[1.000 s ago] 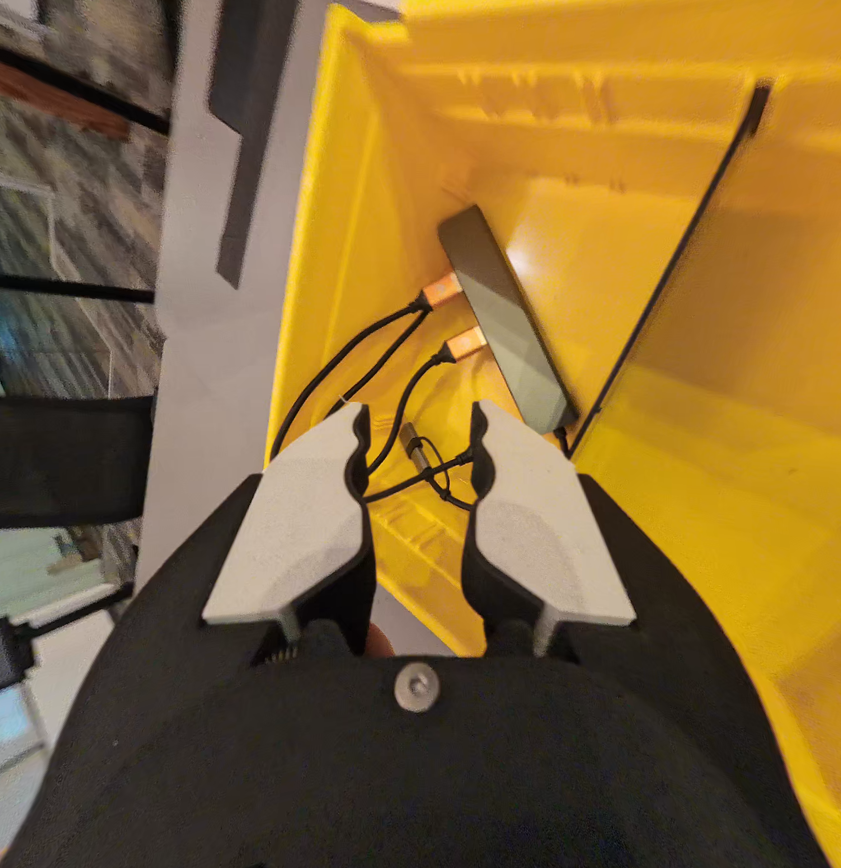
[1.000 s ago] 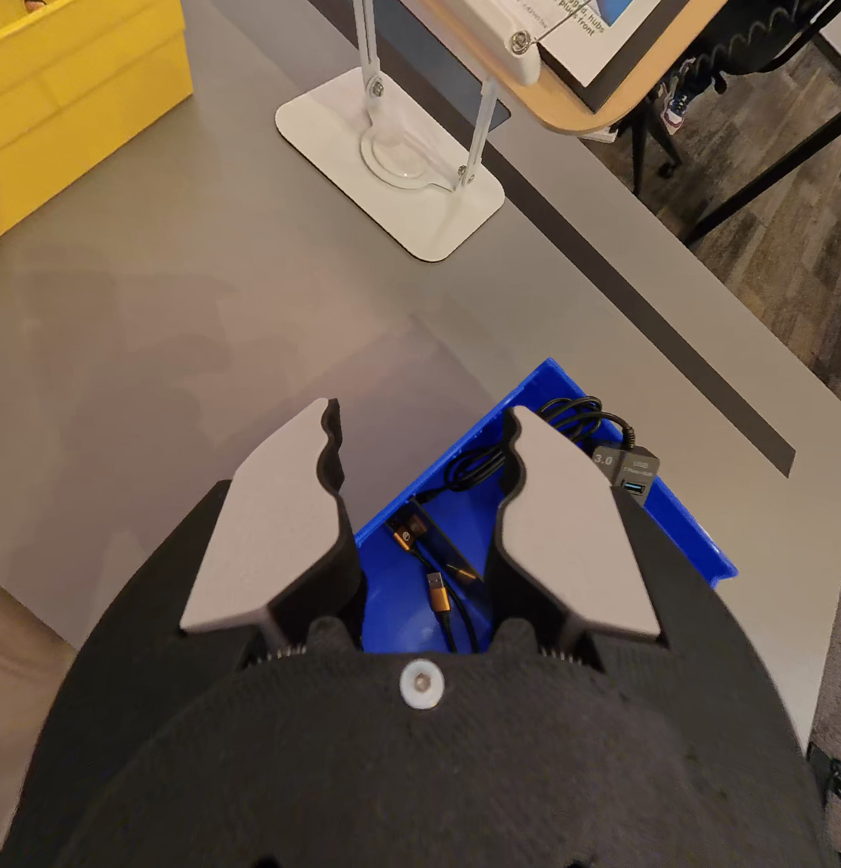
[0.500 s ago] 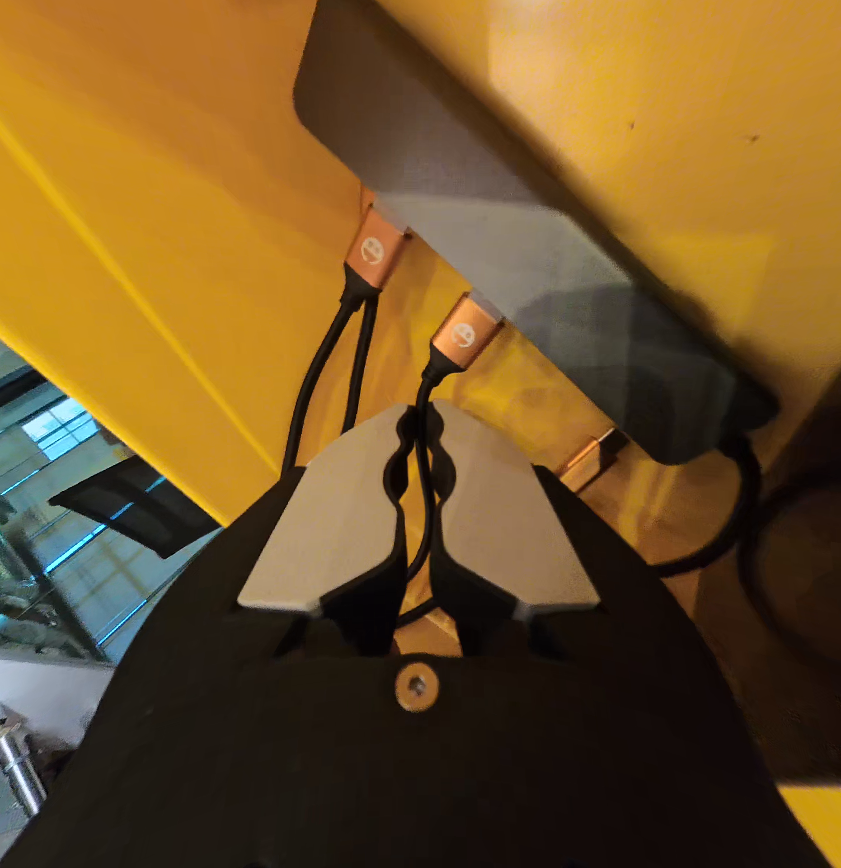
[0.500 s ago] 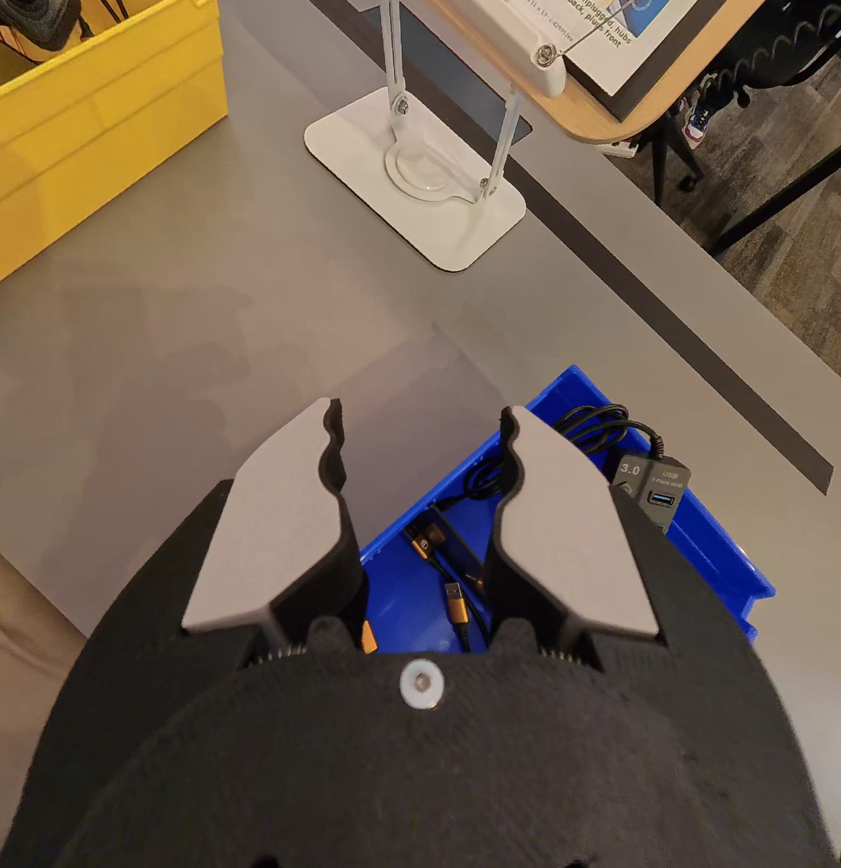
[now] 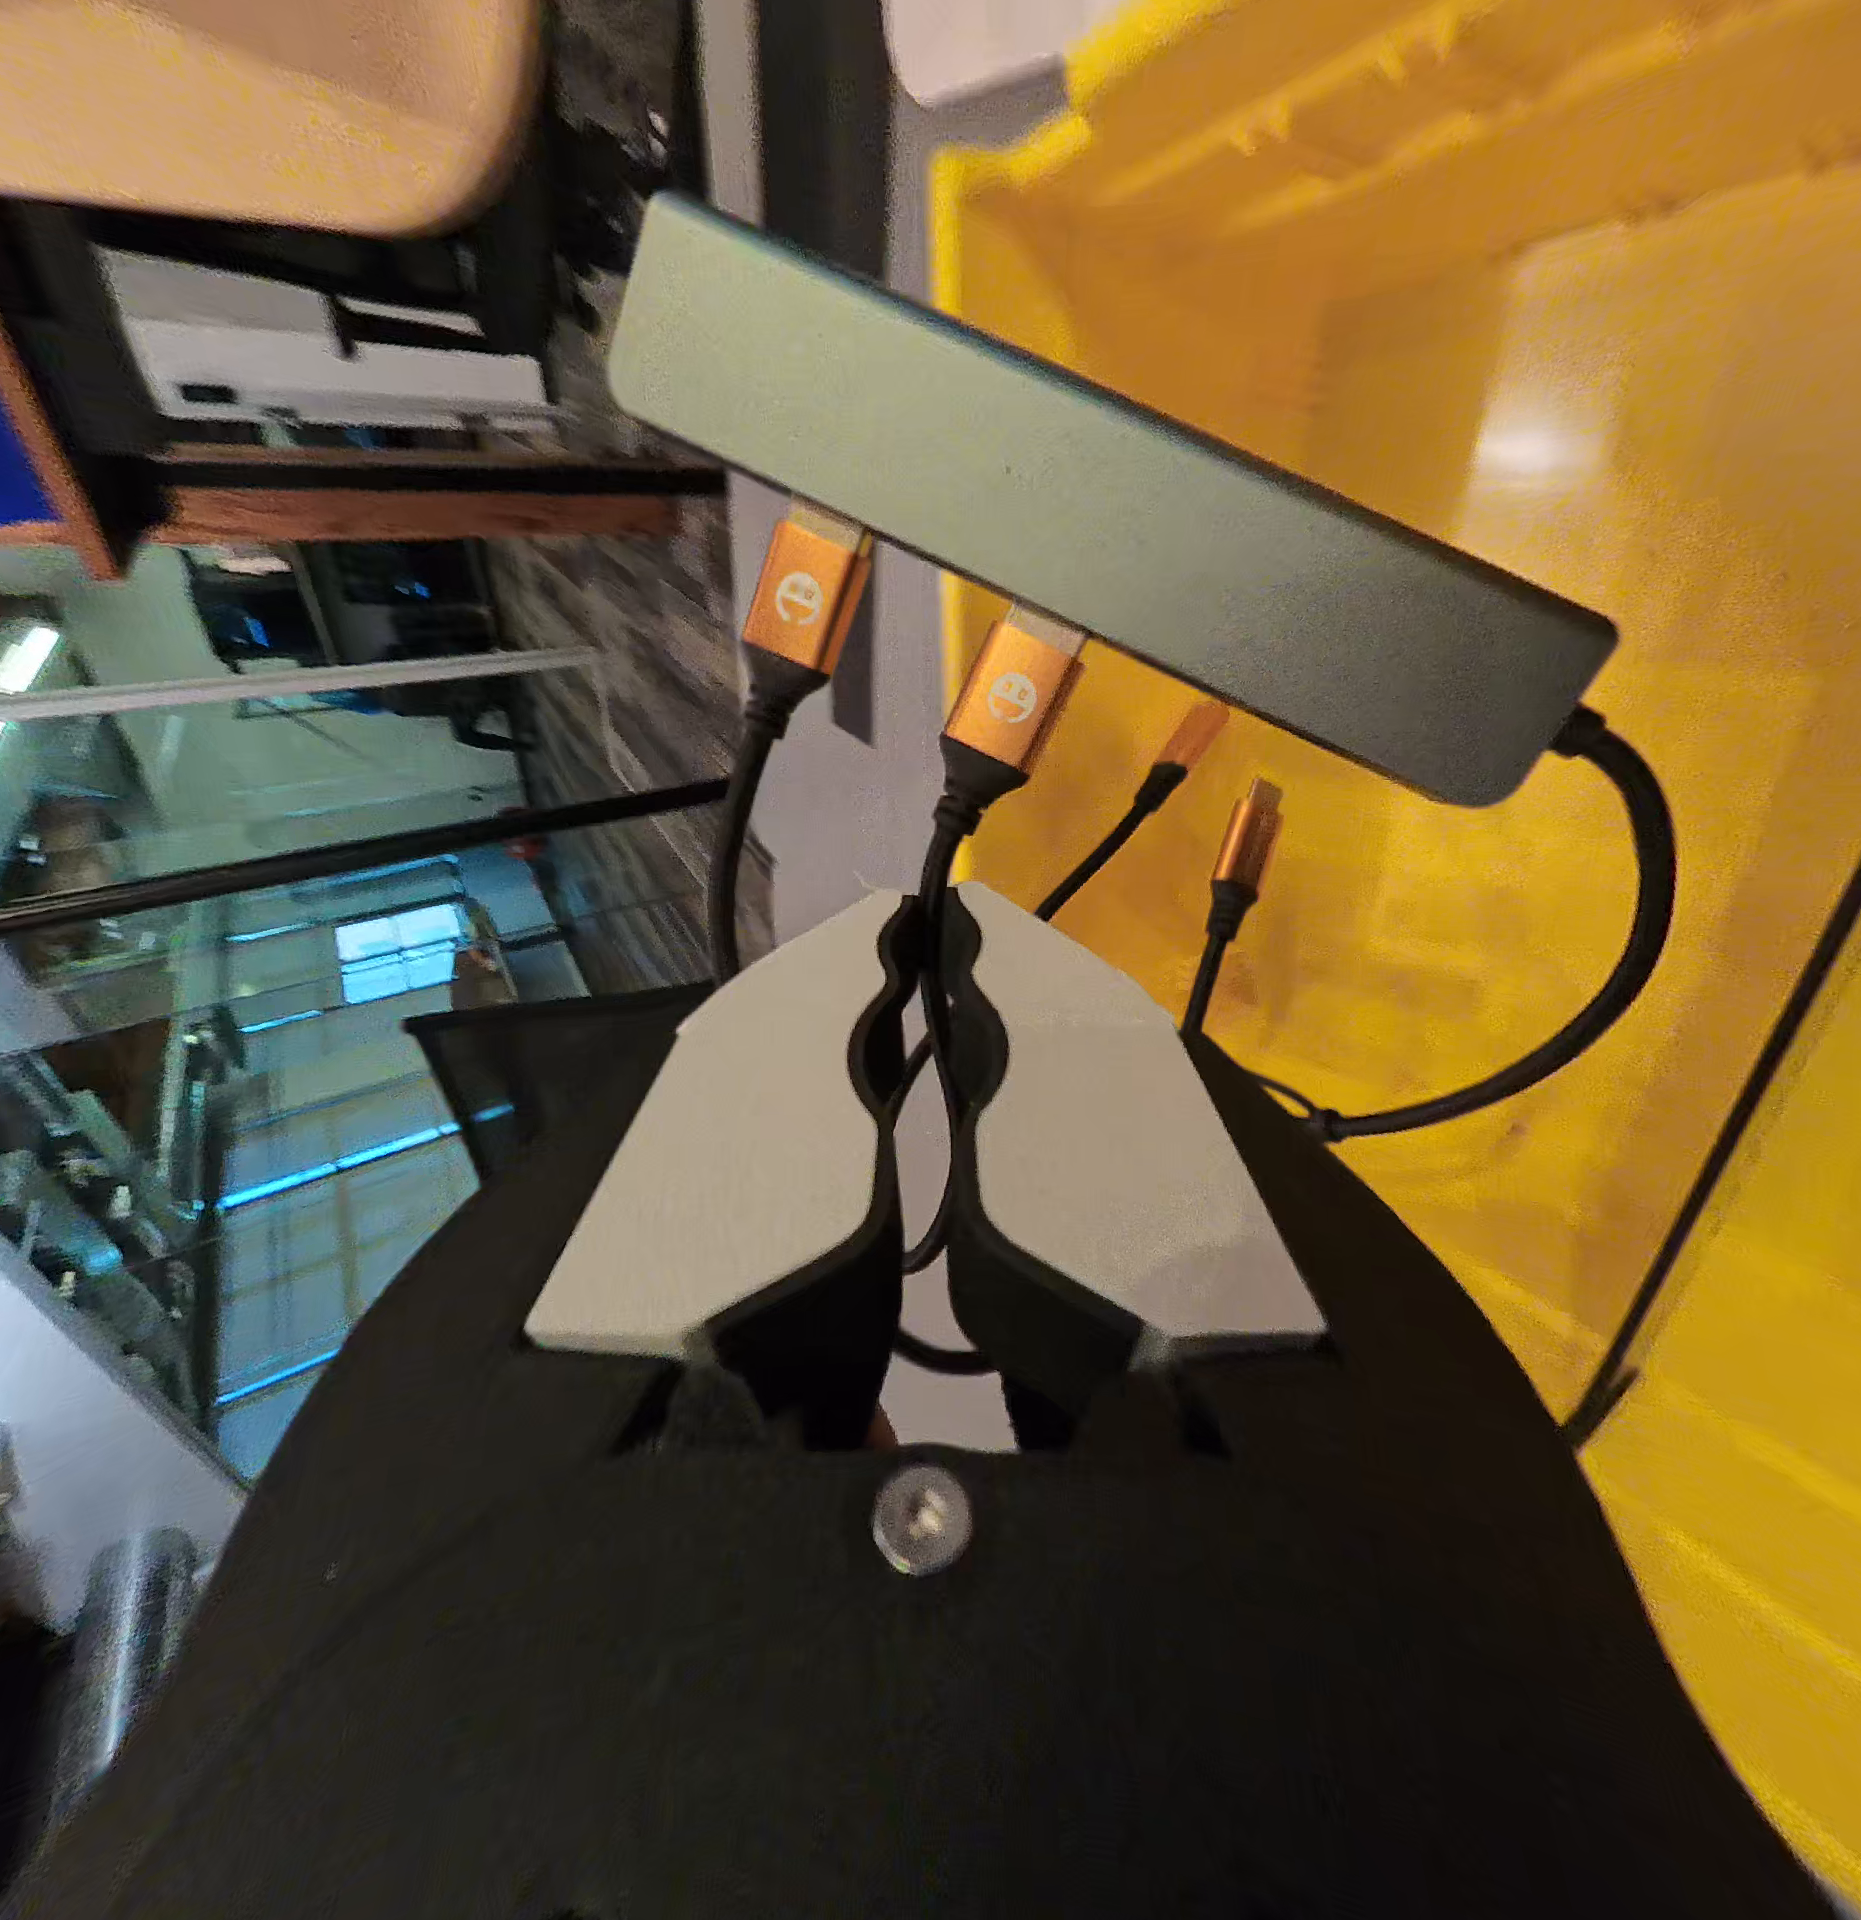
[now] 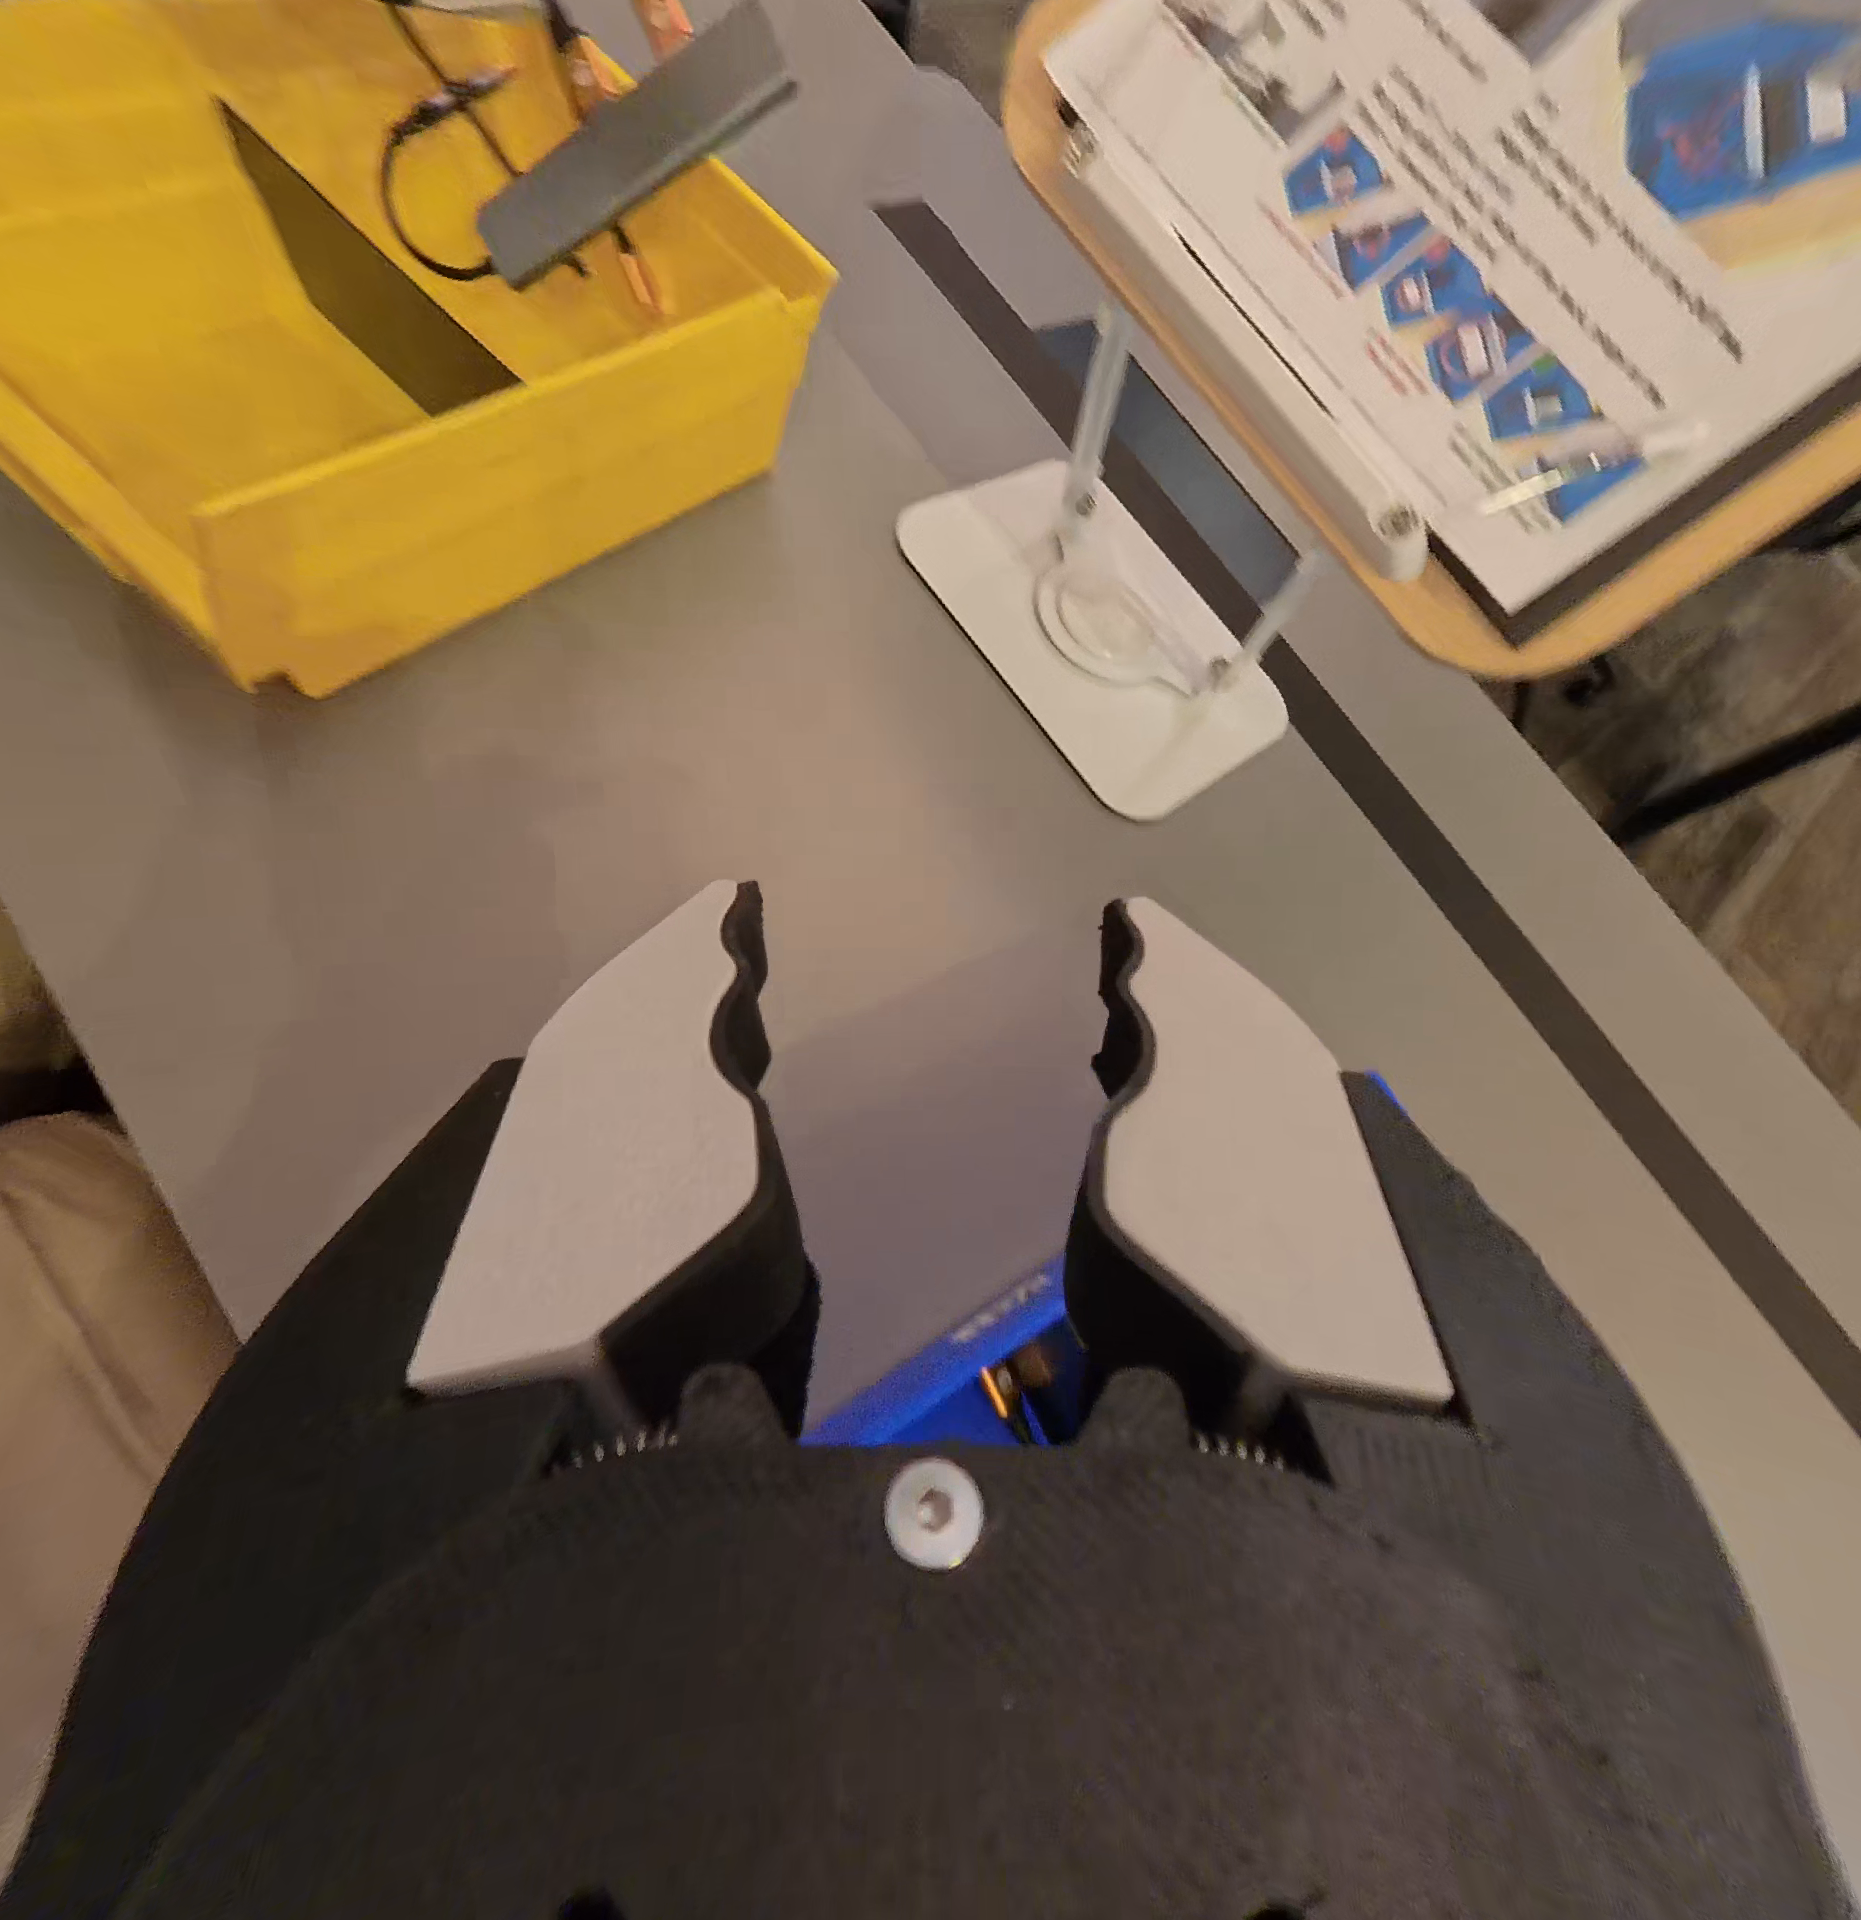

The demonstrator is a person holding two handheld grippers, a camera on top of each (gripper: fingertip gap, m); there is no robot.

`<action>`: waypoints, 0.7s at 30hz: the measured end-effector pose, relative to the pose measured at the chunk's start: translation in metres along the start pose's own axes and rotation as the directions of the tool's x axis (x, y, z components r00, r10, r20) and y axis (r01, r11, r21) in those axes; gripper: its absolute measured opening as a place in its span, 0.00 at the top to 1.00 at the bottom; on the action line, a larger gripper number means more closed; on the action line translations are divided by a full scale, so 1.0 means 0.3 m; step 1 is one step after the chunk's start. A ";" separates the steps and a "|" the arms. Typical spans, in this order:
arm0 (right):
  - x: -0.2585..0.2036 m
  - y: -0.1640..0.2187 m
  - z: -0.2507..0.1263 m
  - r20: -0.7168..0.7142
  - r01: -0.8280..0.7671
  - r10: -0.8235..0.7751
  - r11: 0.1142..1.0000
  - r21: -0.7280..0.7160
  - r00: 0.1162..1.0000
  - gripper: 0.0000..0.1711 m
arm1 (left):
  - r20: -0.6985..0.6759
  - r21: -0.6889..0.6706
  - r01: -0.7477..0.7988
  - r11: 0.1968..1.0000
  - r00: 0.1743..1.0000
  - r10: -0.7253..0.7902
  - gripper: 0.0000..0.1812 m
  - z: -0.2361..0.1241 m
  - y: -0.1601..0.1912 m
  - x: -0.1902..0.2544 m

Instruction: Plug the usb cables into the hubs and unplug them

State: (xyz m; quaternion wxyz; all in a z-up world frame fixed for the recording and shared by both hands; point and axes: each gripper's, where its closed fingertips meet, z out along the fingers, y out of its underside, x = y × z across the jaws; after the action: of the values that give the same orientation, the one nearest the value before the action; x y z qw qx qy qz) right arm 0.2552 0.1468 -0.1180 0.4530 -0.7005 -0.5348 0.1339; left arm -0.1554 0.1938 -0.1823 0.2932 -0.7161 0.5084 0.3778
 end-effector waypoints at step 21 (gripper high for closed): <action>-0.217 -0.391 -0.009 -0.464 0.906 -0.804 0.423 -0.008 0.372 0.65 | 0.087 0.570 -0.274 0.775 0.958 0.274 0.98 -0.665 -0.619 -0.032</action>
State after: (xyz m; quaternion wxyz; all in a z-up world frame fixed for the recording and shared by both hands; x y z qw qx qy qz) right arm 0.1577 0.0908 -0.0447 0.6372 -0.2647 -0.6948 -0.2026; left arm 0.0674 0.0960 -0.0595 0.4377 -0.5121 0.6975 0.2445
